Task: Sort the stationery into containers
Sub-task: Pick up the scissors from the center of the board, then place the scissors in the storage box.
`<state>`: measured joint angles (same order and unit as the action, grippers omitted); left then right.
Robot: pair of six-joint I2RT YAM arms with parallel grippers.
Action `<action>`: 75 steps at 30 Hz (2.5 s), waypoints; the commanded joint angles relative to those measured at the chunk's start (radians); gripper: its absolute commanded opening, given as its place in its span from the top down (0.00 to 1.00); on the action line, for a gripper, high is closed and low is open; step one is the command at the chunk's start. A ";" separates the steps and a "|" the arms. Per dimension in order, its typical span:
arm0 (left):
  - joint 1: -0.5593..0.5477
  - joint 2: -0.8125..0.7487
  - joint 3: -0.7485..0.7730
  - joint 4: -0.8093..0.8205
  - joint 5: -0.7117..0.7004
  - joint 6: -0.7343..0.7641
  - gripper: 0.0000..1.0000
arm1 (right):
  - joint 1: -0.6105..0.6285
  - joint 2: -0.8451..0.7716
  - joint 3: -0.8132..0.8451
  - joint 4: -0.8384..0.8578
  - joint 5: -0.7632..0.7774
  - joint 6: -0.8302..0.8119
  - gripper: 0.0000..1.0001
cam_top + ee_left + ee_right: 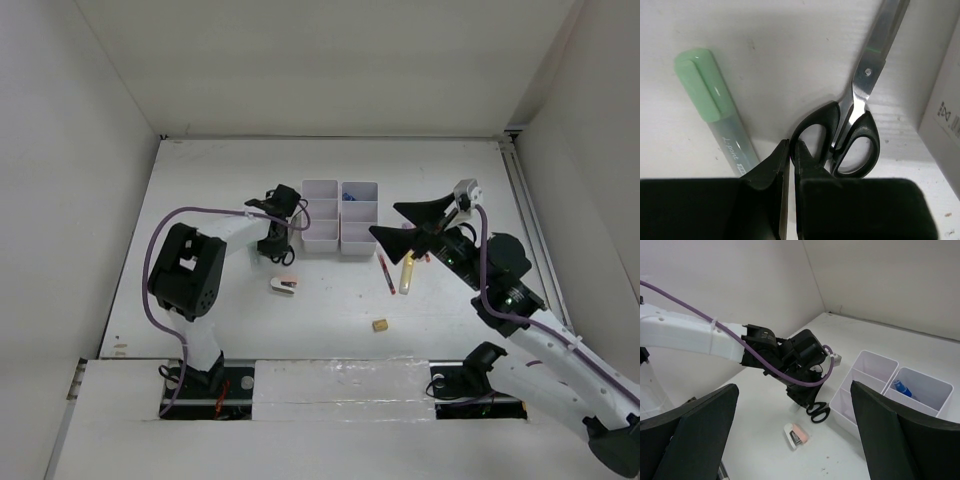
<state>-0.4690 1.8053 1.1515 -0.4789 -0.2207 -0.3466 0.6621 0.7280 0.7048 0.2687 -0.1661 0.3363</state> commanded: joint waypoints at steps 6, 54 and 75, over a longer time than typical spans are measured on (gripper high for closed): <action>0.009 -0.101 0.063 -0.021 -0.078 -0.057 1.00 | 0.007 0.017 0.013 0.023 -0.016 0.024 0.00; 0.009 -0.790 -0.128 0.234 0.250 0.078 1.00 | 0.044 0.889 0.562 0.259 -0.185 0.299 0.01; 0.009 -0.732 -0.116 0.174 0.169 0.058 0.00 | 0.011 1.030 0.668 0.299 -0.318 0.196 1.00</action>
<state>-0.4591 1.0672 1.0225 -0.3088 -0.0143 -0.2741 0.6933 1.7626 1.3254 0.4950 -0.4213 0.6212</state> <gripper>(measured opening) 0.987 0.067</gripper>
